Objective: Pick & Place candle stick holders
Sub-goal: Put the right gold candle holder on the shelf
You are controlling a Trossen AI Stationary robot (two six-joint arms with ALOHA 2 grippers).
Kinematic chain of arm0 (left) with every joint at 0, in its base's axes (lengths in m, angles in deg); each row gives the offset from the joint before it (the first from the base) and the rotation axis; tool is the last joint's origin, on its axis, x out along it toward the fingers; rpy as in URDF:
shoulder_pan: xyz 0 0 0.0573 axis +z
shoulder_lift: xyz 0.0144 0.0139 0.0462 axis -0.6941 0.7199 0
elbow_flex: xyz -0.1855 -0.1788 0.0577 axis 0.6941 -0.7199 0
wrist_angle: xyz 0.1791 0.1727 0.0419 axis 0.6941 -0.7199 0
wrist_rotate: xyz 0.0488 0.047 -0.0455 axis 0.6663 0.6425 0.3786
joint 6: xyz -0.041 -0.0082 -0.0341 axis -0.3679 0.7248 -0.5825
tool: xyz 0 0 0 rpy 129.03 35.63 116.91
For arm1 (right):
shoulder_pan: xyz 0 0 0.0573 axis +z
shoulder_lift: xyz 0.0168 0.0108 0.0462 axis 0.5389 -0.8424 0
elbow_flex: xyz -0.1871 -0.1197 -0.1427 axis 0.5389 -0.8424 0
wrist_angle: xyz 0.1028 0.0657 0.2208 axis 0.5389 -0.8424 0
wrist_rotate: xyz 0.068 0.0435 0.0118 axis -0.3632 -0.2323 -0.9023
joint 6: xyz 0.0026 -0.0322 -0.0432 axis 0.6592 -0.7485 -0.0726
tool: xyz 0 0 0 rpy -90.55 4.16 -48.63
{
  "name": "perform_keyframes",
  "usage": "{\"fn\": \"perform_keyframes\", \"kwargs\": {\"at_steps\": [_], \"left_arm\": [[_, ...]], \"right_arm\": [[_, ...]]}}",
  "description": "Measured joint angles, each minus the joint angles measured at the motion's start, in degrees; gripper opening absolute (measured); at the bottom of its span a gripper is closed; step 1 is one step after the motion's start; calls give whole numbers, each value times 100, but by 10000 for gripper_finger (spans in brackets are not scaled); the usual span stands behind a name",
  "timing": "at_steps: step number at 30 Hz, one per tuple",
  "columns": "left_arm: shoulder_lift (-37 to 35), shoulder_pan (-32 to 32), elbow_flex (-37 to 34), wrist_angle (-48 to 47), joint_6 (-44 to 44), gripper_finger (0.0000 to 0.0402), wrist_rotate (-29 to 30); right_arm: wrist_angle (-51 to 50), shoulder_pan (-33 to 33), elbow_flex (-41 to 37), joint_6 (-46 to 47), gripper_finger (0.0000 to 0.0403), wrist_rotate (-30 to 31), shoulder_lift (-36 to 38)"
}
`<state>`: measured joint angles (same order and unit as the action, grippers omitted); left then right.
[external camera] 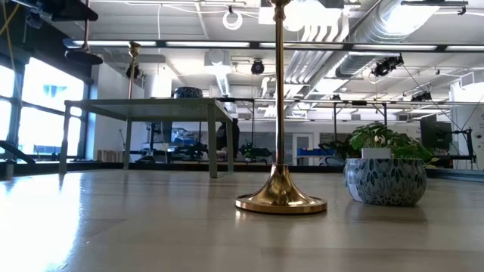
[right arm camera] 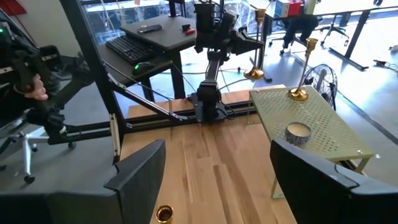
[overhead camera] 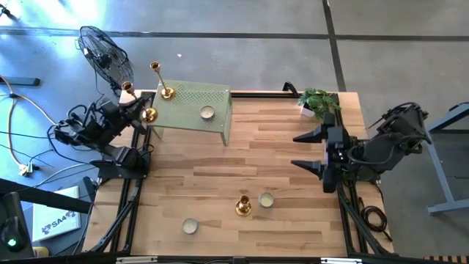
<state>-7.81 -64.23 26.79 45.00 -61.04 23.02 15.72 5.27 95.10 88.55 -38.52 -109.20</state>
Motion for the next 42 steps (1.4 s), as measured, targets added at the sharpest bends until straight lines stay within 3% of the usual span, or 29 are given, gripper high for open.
{"fn": "perform_keyframes", "kwargs": {"at_steps": [5,13,20,25,31,37,42], "left_arm": [[-423,2,-255,8,-151,15,-21],[-439,0,-758,268,-499,15,-144],[-438,2,-790,596,-484,15,-313],[-396,2,-847,1267,-343,15,-922],[-311,4,-1467,2483,-100,15,-1169],[-307,4,-1752,2666,-86,15,-791],[-306,7,-1744,3142,409,15,-336]], "right_arm": [[67,-2,0,-137,284,32,-7],[219,-68,0,-485,284,268,-9],[241,-382,0,-631,284,-234,-117],[237,-586,0,-734,284,-549,-264],[259,-767,0,-873,284,-768,-309],[469,-830,0,-1028,284,-946,-309],[570,-828,0,-1156,284,-1024,-309]]}}
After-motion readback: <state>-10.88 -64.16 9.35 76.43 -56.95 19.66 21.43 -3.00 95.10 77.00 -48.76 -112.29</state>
